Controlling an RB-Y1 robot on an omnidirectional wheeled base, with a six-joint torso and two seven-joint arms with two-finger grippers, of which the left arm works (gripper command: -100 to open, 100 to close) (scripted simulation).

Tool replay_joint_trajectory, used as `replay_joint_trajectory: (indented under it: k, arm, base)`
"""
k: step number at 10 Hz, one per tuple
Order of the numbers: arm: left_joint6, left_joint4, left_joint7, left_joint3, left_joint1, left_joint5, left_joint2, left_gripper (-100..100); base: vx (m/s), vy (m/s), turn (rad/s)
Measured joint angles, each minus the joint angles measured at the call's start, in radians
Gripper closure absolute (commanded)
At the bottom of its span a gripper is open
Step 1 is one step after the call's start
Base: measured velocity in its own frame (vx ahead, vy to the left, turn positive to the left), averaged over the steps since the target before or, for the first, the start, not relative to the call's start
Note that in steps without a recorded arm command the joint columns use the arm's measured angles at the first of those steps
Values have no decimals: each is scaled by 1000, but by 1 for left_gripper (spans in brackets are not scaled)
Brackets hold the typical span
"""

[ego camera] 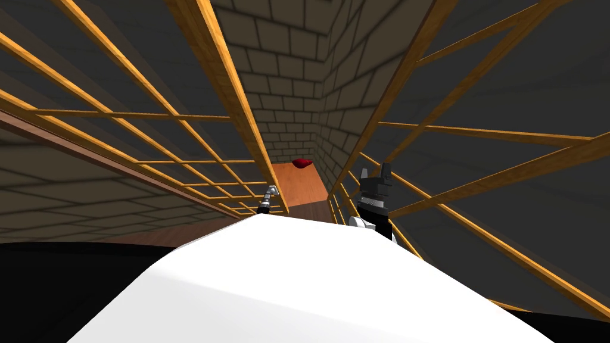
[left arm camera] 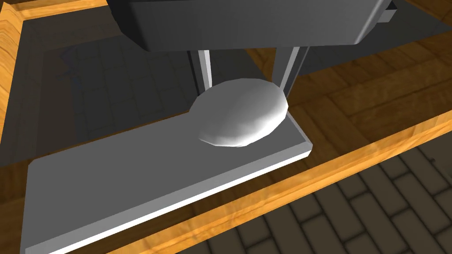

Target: Pull the door open

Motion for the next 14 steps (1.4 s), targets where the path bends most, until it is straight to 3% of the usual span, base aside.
replay_joint_trajectory:
  k: [1, 2, 5, 6, 8, 9, 11, 13, 14]
  arm:
    - [-8, 28, 17, -1, -18, 9, 2, 100]
    - [-7, 15, 32, -5, -9, 13, 0, 100]
    - [-19, 50, 99, -18, -29, 36, 7, 100]
    - [0, 17, 115, -22, -15, 39, 4, 100]
    - [-7, 41, 152, -29, -31, 54, 4, 100]
    - [10, 3, 159, -33, -10, 53, 0, 100]
    - [28, -22, 199, -42, 2, 65, 2, 100]
    - [-26, 74, 226, -45, -43, 76, 12, 100]
    - [1, 20, 249, -52, -13, 80, 14, 100]
  base:
    - [-28, 10, -14]
    - [-35, 3, -20]
    - [-33, 11, -17]
    - [-28, 8, -25]
    - [-21, 16, -13]
    - [-41, 4, -50]
    - [-20, 2, 12]
    - [-27, -13, -9]
    - [-19, 10, 2]
